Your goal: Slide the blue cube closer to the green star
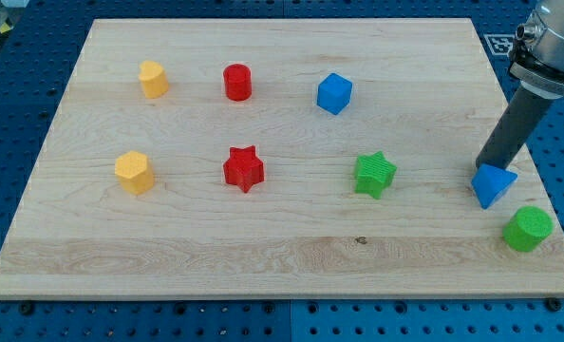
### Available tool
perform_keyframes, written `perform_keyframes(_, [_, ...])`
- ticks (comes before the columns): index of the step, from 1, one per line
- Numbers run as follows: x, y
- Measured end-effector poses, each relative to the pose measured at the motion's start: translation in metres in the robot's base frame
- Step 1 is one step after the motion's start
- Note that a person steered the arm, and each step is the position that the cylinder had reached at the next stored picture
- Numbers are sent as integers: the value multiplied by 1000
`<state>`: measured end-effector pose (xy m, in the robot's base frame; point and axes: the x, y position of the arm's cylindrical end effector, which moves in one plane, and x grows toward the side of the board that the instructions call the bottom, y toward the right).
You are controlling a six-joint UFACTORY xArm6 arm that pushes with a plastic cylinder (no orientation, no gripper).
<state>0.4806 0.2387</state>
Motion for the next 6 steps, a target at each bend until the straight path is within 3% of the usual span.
perform_keyframes(3, [48, 2])
perform_keyframes(4, [39, 2])
perform_keyframes(6, [-77, -57])
